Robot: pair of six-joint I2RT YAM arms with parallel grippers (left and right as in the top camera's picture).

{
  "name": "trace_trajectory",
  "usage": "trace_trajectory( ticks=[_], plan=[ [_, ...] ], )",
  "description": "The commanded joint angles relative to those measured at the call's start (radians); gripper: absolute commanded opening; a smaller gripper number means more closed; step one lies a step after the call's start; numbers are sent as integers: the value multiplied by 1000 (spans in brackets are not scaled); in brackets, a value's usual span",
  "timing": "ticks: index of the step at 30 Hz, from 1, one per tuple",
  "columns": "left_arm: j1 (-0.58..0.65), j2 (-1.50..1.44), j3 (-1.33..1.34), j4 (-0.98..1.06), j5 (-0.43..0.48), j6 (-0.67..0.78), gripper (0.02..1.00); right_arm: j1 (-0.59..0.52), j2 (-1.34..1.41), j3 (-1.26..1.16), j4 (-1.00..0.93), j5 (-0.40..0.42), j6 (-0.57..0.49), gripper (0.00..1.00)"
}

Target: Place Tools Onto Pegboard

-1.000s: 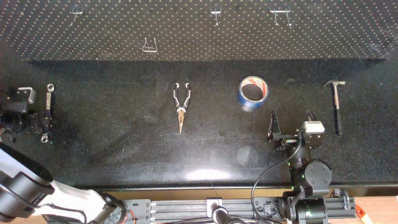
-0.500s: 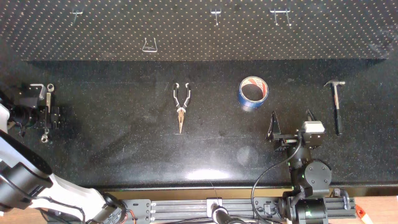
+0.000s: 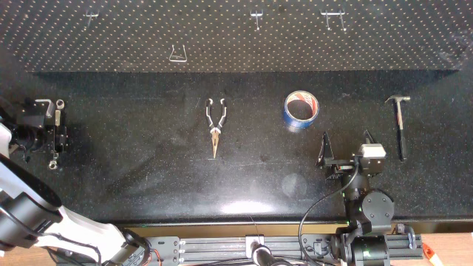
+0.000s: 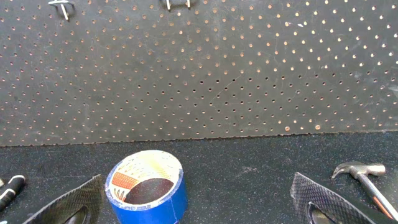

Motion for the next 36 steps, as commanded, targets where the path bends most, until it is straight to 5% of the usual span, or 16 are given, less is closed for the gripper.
trace_trajectory(
  ticks=[1, 6, 11, 16, 24, 30, 36],
  plan=[
    [-2, 42, -2, 0, -26, -6, 772, 8, -7, -4, -3, -6, -11, 976],
    [-2, 44, -2, 0, -30, -6, 739, 8, -7, -4, -3, -6, -11, 976],
    [-2, 44, -2, 0, -30, -6, 426, 8, -7, -4, -3, -6, -11, 976],
    [-2, 44, -2, -1, -30, -7, 283, 8, -7, -4, -3, -6, -11, 976],
    [-2, 44, -2, 7, -18, -137, 240, 8, -7, -4, -3, -6, -11, 976],
    [-2, 44, -2, 2, -19, -137, 115, 8, -7, -4, -3, -6, -11, 976],
    [-2, 44, -2, 2, -19, -137, 117, 8, -7, -4, -3, -6, -11, 976]
  ],
)
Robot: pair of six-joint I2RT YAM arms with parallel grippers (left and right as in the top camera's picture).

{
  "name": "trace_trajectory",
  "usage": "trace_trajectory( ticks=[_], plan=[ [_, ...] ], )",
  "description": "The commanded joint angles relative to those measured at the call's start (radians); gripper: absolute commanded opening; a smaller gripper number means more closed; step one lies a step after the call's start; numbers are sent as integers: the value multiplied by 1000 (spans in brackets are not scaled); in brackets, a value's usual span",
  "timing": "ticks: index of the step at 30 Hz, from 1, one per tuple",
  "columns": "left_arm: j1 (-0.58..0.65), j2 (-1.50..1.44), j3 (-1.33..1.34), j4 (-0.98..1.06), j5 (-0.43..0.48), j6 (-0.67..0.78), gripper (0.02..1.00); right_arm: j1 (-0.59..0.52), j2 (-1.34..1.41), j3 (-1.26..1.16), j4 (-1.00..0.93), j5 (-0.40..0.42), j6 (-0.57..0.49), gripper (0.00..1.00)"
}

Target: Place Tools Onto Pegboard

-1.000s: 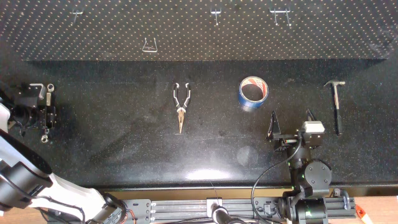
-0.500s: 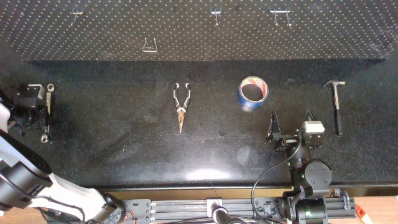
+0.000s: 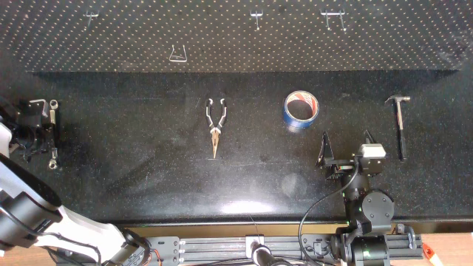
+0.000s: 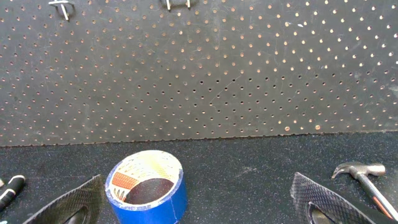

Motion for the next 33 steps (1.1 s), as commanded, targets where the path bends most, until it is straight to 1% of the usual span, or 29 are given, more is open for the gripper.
trace_trajectory(
  ticks=[1, 9, 10, 11, 18, 21, 24, 26, 27, 28, 30, 31, 32, 33],
  plan=[
    [0, 40, -2, -8, 14, -5, 117, 8, -7, -4, -3, -6, -11, 976],
    [0, 39, -2, -9, 14, -5, 110, 8, -7, -4, -3, -6, -11, 976],
    [0, 39, -2, -9, 14, -5, 95, 8, -7, -4, -3, -6, -11, 976],
    [0, 39, -2, -12, 14, -6, 29, 8, -7, -4, -3, -6, -11, 976],
    [-54, 27, -1, -35, 11, -5, 29, 8, -7, -4, -3, -6, -11, 976],
    [-83, -119, -1, -59, 15, -5, 29, 8, -7, -4, -3, -6, -11, 976],
    [-84, -382, -1, -84, 108, -6, 29, 8, -7, -4, -3, -6, -11, 976],
    [-85, -574, -1, -87, 167, -59, 29, 8, -7, -4, -3, -6, -11, 976],
    [-85, -658, -1, -86, 211, -80, 29, 8, -7, -4, -3, -6, -11, 976],
    [-85, -701, -1, -85, 240, -90, 29, 8, -7, -4, -3, -6, -11, 976],
    [-86, -802, -3, -64, 323, -170, 29, 8, -7, -4, -3, -6, -11, 976],
    [-98, -833, -15, -41, 357, -212, 29, 8, -7, -4, -3, -6, -11, 976],
    [-139, -876, -51, 6, 359, -261, 27, 8, -7, -4, -3, -6, -11, 976],
    [-189, -914, -95, 43, 359, -268, 29, 8, -7, -4, -3, -6, -11, 976]
  ],
)
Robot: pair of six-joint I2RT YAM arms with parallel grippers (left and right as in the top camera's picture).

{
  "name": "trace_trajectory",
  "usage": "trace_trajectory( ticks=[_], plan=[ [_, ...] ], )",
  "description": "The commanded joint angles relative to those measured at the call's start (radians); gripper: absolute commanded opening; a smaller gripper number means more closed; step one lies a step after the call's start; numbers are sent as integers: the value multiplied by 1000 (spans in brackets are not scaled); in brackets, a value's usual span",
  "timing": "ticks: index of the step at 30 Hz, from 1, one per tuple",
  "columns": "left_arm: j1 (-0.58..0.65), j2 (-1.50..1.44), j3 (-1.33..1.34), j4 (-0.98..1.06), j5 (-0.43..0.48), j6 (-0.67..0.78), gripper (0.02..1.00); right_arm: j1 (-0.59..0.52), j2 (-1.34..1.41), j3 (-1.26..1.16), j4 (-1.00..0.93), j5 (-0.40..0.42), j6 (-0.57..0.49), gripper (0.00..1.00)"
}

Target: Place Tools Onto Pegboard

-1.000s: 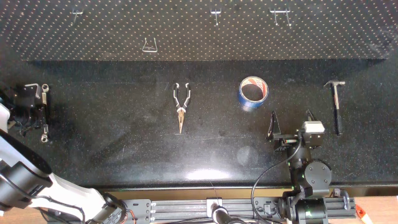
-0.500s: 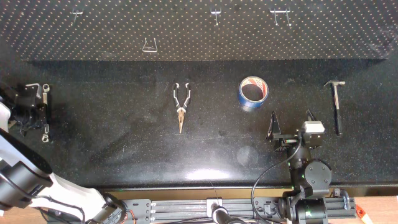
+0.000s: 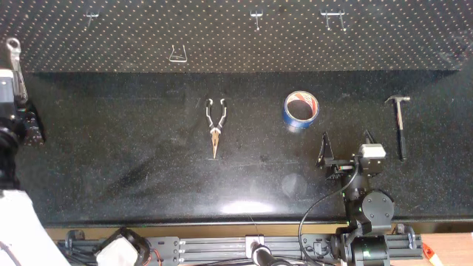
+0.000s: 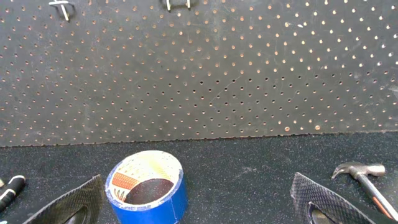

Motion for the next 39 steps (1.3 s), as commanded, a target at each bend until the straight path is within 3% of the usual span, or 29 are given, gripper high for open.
trace_trajectory(
  ticks=[1, 5, 12, 21, 24, 39],
  plan=[
    [-144, -147, -141, 144, 100, -145, 29, 8, -7, -4, -3, -6, -11, 976],
    [-265, -319, -516, 509, 28, -225, 29, 8, -7, -4, -3, -6, -11, 976],
    [-265, -209, -646, 870, 35, -261, 29, 8, -7, -4, -3, -6, -11, 976],
    [-369, -40, -646, 998, -51, -270, 29, 8, -7, -4, -3, -6, -11, 976],
    [-368, -15, -646, 1026, -130, -369, 31, 8, -7, -4, -3, -6, -11, 976],
    [-371, 65, -646, 1089, -122, -369, 25, 8, -7, -4, -3, -6, -11, 976]
  ],
)
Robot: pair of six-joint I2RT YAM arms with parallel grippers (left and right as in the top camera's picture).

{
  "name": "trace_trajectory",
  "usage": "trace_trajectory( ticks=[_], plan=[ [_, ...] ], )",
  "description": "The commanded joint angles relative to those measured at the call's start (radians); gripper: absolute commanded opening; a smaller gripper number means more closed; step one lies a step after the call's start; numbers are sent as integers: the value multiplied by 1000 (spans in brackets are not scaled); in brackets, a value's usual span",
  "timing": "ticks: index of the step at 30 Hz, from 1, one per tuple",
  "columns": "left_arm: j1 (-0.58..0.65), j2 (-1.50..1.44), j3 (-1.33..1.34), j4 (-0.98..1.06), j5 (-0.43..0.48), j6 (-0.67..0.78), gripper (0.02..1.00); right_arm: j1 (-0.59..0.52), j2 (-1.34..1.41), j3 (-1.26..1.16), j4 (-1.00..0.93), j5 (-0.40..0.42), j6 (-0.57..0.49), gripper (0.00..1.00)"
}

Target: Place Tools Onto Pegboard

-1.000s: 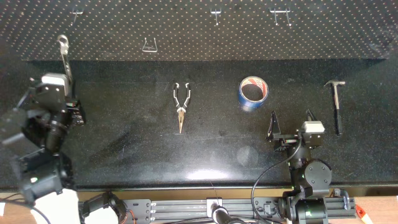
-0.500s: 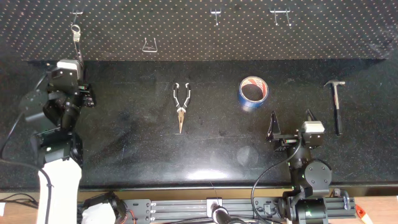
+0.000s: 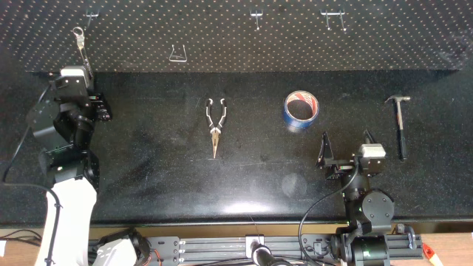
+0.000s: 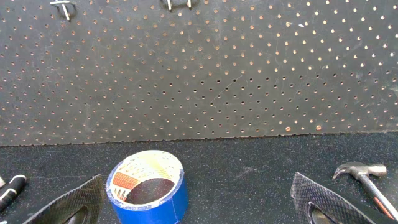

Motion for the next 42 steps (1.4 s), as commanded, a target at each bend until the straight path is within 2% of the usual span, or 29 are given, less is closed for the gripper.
trace_trajectory(
  ticks=[1, 4, 8, 10, 17, 42],
  plan=[
    [-19, 4, 2, 16, -4, -13, 25, 8, -6, -4, -3, -3, -11, 976],
    [-64, 3, 2, 18, -5, -13, 25, 8, -6, -4, -3, -3, -11, 976],
    [-64, 5, 2, 20, -15, 16, 29, 8, -6, -4, -3, -3, -11, 976],
    [-63, 5, 2, 21, -68, 17, 27, 8, -6, -4, -3, -3, -11, 974],
    [-63, -16, 4, 17, -111, -3, 27, 8, -6, -4, -3, -3, -11, 976],
    [-60, 8, 4, -21, -138, -18, 25, 8, -6, -4, -3, -3, -11, 976]
  ],
)
